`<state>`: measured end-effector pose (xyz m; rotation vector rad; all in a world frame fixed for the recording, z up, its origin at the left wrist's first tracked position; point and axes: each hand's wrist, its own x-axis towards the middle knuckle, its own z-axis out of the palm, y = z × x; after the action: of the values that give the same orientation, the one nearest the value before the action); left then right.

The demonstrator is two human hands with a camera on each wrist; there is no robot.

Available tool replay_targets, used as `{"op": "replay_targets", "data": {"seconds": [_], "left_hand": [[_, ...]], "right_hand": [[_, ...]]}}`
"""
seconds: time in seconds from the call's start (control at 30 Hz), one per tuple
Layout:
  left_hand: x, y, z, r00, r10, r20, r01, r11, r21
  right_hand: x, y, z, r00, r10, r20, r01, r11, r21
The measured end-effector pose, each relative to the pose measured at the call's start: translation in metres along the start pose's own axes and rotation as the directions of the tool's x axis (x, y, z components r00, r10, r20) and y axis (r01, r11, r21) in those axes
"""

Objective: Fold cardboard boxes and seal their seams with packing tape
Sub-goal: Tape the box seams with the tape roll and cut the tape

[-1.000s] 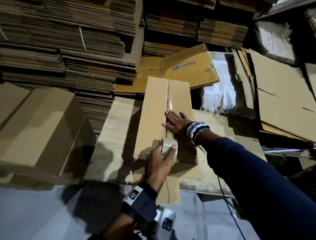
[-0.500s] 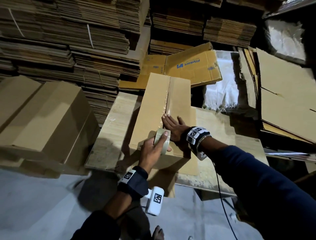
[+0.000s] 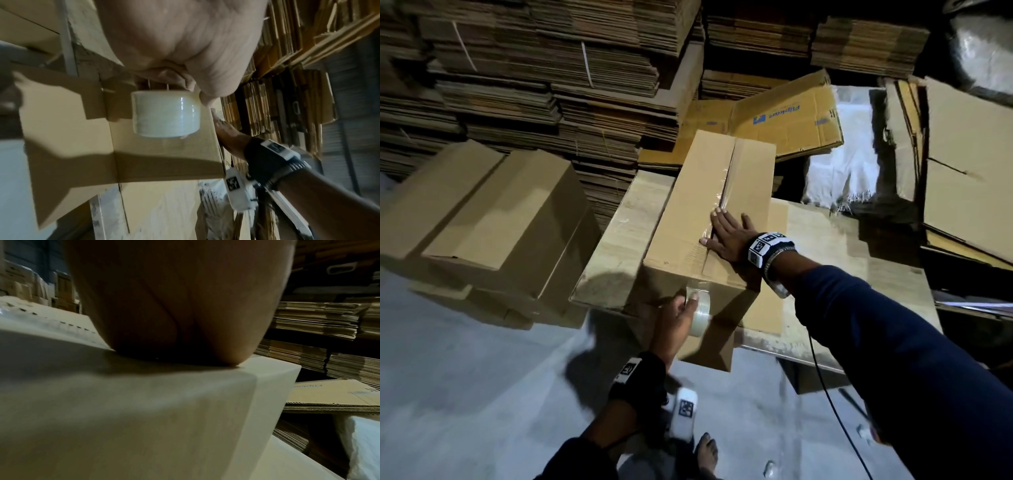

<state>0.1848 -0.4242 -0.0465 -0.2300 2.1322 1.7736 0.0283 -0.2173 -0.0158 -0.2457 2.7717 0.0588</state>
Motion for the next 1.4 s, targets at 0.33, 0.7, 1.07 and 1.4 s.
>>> {"op": "replay_targets", "data": {"seconds": [0.33,0.7,1.07,1.4], "left_hand": [[0.032,-0.009,-0.003,0.992,-0.076,0.103,0.089,0.988,-0.129],[0.077,0.016,0.021,0.974,-0.101,0.204,0.118,0.99,-0.073],[0.111,0.025,0.032,0.946,-0.188,0.265,0.235,0.959,-0.158],[0.092,0.019,0.012,0.995,0.021,0.098,-0.043,0.972,0.232]], "right_hand": [[-0.059,-0.028,0.02,0.988,-0.128,-0.081,0.131,0.991,0.032],[-0.064,-0.015,0.034,0.96,-0.09,-0.265,0.086,0.996,-0.027],[-0.043,-0.003,0.037,0.957,-0.033,-0.289,-0.003,0.992,-0.126],[-0.061,-0.014,0.03,0.94,0.148,-0.308,-0.092,0.978,0.189]]}}
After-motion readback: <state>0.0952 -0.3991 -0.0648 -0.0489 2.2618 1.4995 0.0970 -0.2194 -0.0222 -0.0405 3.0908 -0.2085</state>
